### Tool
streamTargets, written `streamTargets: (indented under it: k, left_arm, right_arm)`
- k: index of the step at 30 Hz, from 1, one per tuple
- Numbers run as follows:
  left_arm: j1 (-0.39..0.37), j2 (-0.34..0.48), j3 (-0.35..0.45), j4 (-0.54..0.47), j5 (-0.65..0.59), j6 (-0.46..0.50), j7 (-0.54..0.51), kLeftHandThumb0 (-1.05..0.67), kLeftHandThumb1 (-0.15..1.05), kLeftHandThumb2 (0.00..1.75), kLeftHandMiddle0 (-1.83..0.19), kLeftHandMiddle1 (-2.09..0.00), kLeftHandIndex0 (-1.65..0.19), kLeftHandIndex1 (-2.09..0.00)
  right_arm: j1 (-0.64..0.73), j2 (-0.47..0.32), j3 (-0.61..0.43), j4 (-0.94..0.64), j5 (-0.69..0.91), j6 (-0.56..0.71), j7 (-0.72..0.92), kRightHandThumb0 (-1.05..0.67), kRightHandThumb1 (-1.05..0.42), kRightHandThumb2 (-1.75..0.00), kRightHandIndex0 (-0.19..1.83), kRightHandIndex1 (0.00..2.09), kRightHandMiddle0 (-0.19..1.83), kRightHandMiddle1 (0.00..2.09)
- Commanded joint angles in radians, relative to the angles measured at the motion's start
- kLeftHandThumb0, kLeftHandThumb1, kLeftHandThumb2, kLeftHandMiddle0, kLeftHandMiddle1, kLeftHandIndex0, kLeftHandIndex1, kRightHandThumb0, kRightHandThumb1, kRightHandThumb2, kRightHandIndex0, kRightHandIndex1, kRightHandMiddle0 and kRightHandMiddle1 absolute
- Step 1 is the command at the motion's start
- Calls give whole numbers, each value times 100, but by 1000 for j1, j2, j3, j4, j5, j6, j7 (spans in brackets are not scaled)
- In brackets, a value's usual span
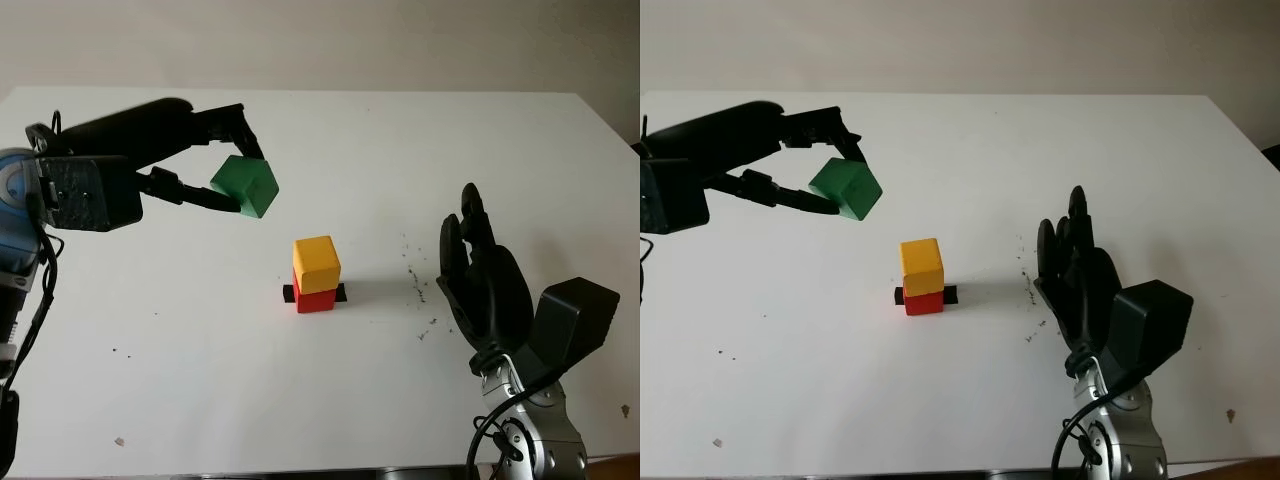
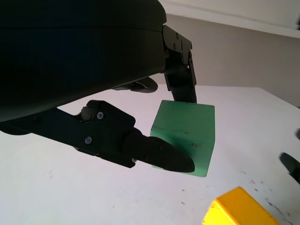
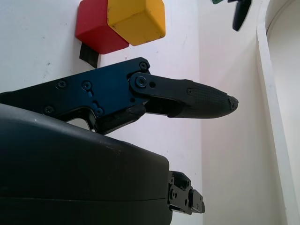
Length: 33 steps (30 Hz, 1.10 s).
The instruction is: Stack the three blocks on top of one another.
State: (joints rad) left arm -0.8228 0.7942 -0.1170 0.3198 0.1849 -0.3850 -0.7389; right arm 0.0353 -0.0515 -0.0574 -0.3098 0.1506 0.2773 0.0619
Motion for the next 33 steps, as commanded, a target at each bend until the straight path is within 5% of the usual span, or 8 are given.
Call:
streamTargets:
  k: [1, 11, 18, 33]
  left_arm:
    - [-51, -7, -12, 4, 5, -18, -15, -41, 105, 14, -35, -5, -36, -117]
    - [-143, -73, -49, 108, -34, -124, -94, -38, 105, 16, -30, -4, -34, -112]
    - [-224, -166, -86, 267, -62, -268, -152, -44, 105, 19, -23, -4, -20, -142]
    - [-303, -317, -123, 442, -76, -424, -204, -48, 105, 16, -18, -5, -23, -158]
  right_arm:
    - [-14, -1, 2, 4, -4, -4, 0, -71, -105, -56, -19, 0, -19, 0]
    - [-14, 2, 0, 0, 4, 3, -4, -70, -105, -56, -19, 0, -19, 0]
    - [-9, -2, 1, -2, -5, -9, -5, -70, -105, -57, -19, 0, -19, 0]
    - [7, -6, -9, -6, 0, -9, -1, -67, -105, -56, -19, 0, -19, 0]
